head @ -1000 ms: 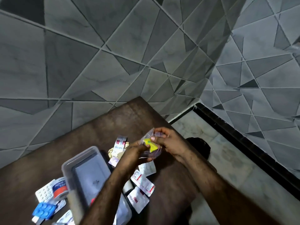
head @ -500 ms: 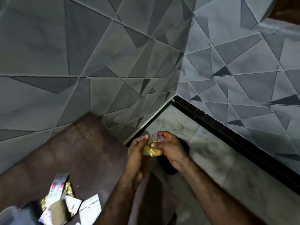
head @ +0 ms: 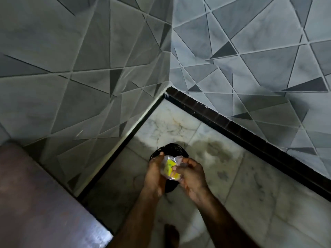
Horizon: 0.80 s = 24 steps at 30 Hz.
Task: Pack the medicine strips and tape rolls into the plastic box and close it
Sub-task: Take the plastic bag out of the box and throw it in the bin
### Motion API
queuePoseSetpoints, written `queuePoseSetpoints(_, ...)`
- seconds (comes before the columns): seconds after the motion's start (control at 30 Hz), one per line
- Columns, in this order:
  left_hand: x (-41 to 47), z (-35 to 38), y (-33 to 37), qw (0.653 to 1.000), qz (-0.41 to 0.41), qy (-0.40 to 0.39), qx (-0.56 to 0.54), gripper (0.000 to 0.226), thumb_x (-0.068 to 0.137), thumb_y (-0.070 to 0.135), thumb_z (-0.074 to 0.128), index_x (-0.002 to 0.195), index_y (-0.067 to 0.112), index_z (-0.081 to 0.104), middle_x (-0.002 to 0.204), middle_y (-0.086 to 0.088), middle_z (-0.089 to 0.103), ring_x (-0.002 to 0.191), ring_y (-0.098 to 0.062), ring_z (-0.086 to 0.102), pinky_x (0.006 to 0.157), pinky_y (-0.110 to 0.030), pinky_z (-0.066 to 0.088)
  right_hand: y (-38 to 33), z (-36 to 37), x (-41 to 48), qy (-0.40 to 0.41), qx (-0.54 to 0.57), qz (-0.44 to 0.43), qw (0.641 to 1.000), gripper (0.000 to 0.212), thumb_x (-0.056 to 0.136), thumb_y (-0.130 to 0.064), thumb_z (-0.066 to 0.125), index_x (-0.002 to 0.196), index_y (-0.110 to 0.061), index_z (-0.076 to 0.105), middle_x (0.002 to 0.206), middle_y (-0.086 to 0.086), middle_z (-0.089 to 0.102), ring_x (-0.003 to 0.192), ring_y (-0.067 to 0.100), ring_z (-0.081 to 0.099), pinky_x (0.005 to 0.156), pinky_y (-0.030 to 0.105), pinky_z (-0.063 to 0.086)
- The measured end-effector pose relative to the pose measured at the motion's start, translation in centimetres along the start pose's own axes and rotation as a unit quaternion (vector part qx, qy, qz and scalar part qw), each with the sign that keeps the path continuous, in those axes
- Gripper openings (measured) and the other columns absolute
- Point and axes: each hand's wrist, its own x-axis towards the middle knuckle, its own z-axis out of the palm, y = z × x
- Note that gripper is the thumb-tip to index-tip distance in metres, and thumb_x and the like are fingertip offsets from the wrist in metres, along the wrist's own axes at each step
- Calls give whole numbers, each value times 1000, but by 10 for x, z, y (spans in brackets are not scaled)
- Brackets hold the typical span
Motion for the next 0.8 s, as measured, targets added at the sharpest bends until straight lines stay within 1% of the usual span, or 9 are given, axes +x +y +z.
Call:
queuePoseSetpoints(0.07,50,-5,-17,999,12,51,-8,78,76,51,64,109,-20,56,56,-6,69,49,-11,67,49,-18,52,22,-11,47,50,-1,4,999,26,71,18,66,80,-6,63,85,19,62,79,33,62,79,53,53)
queuePoseSetpoints(0.1,64,-11,-21,995,29,90,22,95,70,54,73,124,-20,47,63,-3,70,56,-6,67,56,-17,51,29,-12,60,74,-14,3,997,28,69,16,68,76,-10,63,84,17,62,79,32,61,78,50,52)
queuePoseSetpoints(0.2,68,-20,-20,992,36,100,63,47,96,29,52,130,-2,50,99,-7,64,83,-16,63,72,-30,52,41,-5,77,89,-49,2,995,21,55,-5,74,64,-19,62,75,8,62,75,28,60,71,44,49)
queuePoseSetpoints(0.3,92,-29,-18,994,13,100,44,27,98,24,47,119,9,54,98,-7,61,85,-20,60,74,-34,50,69,-11,123,110,-121,-4,987,21,49,-31,65,68,-21,62,69,3,64,69,29,61,67,47,53)
queuePoseSetpoints(0.43,152,-51,-41,992,-21,107,62,27,96,24,50,119,10,54,99,-6,61,90,-21,59,89,-39,49,108,-19,189,113,-166,22,979,22,58,-22,59,77,-16,68,82,10,71,83,35,67,77,49,57)
queuePoseSetpoints(0.57,193,-72,-53,987,-45,139,73,27,96,15,47,115,1,60,108,-15,63,88,-22,62,66,-28,58,107,-15,203,65,-143,70,985,23,80,-7,60,102,-9,63,89,11,66,84,28,66,78,41,58)
queuePoseSetpoints(0.63,208,-80,-59,987,-51,139,62,25,95,12,47,110,0,63,112,-19,60,86,-23,62,68,-29,57,111,-16,215,41,-108,96,989,31,86,-1,53,116,-6,57,92,12,60,78,27,63,74,39,58)
queuePoseSetpoints(0.73,220,-85,-63,987,-57,138,54,25,97,16,47,118,5,55,102,-11,61,83,-18,59,73,-29,53,119,-16,232,42,-96,115,988,21,90,-1,48,108,-10,56,87,10,58,68,21,60,63,30,55)
queuePoseSetpoints(0.8,230,-92,-65,986,-53,148,61,28,97,20,49,120,4,56,96,-8,61,79,-18,59,66,-26,54,125,-16,243,34,-100,137,985,12,91,0,47,91,-10,55,82,7,57,69,21,60,63,31,55)
